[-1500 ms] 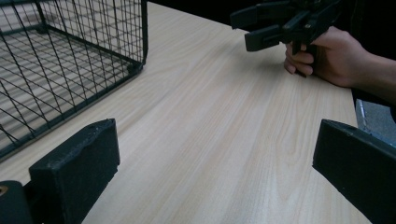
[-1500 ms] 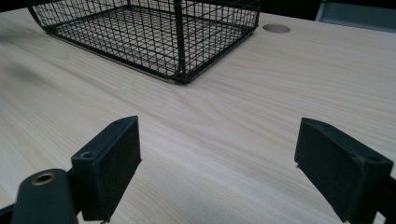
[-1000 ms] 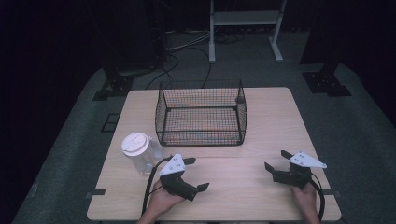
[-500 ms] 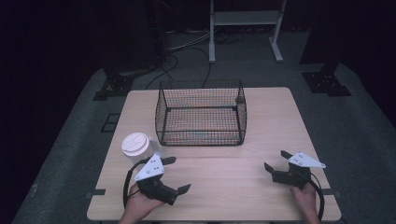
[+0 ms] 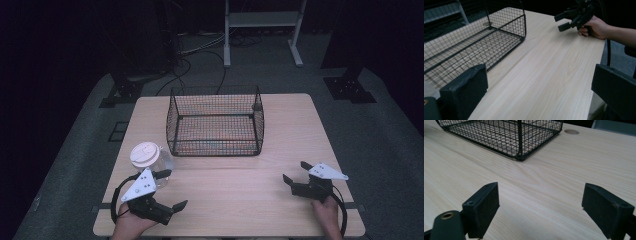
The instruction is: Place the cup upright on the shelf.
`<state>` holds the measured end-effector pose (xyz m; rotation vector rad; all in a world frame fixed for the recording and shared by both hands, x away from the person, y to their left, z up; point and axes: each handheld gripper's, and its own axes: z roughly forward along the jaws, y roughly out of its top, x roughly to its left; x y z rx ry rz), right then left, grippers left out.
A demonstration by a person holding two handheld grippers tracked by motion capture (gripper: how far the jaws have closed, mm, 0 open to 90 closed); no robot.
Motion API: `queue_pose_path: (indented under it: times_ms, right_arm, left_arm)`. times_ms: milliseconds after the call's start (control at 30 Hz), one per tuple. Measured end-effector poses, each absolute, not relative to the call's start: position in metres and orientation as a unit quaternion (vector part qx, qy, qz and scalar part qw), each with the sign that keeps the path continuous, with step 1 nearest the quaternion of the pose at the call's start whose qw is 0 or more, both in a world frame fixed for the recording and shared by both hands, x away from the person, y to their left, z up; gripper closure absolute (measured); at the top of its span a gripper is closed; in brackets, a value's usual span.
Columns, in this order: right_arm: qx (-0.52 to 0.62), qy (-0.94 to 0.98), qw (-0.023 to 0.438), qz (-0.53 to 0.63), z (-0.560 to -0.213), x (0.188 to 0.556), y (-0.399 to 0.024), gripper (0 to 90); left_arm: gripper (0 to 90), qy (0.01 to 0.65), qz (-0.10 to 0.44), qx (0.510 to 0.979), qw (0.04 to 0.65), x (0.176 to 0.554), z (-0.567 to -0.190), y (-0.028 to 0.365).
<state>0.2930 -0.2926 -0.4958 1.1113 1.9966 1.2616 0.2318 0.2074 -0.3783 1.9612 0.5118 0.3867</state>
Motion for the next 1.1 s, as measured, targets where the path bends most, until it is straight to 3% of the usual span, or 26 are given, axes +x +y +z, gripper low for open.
queue_pose_path:
  times_ms: [200, 1100]
  right_arm:
    - [0.411, 0.738, 0.263, 0.466, -0.496, 0.293, -0.293, 13.5]
    - [0.412, 0.739, 0.263, 0.463, -0.496, 0.294, -0.292, 13.5]
  left_arm:
    - [0.0, 0.219, 0.154, 0.815, 0.514, 0.230, -0.371, 0.221]
    - [0.0, 0.268, 0.223, 0.804, 0.483, 0.227, -0.356, 0.295]
